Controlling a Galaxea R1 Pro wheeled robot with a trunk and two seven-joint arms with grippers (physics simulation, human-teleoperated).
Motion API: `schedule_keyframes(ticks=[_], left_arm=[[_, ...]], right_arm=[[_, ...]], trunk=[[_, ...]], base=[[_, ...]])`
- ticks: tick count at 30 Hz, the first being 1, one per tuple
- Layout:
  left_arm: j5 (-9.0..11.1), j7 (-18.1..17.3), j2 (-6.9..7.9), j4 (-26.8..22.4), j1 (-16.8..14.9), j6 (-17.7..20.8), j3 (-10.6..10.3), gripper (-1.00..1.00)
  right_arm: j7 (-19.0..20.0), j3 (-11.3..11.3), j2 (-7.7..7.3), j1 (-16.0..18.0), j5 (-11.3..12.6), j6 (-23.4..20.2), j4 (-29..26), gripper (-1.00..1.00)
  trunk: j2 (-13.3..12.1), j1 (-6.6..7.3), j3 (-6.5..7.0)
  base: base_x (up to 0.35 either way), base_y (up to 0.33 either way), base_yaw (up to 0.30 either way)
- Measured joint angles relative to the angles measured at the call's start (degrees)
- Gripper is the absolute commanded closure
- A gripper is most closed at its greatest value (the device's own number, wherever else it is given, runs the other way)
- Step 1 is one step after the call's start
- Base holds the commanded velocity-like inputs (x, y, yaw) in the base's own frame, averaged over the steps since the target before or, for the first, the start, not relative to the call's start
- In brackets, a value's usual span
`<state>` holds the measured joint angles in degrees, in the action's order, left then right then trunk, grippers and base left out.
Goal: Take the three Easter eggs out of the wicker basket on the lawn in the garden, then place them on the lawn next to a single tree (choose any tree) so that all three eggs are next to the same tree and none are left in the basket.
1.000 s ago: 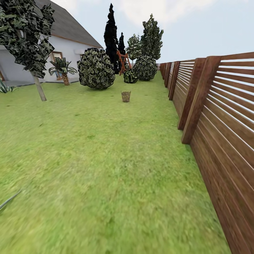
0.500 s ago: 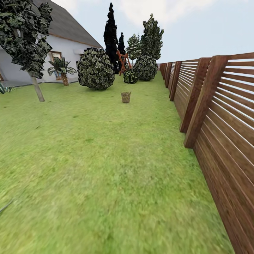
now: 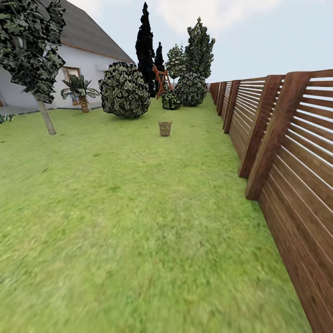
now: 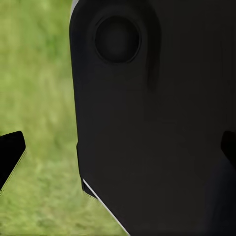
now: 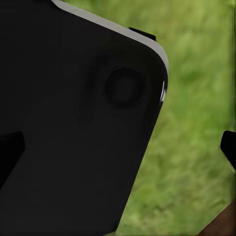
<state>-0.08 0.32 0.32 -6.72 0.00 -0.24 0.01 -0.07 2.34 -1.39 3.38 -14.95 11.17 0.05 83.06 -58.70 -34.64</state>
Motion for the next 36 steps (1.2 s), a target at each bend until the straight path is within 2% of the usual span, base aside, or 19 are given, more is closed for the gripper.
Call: schedule_keyframes(ticks=[36], left_arm=[[0.0,0.0,-0.05,0.0,0.0,0.0,0.0,-1.00]], right_arm=[[0.0,0.0,0.00,0.0,0.0,0.0,0.0,-1.00]], trunk=[[0.0,0.00,0.00]], base=[[0.325,0.000,0.000]])
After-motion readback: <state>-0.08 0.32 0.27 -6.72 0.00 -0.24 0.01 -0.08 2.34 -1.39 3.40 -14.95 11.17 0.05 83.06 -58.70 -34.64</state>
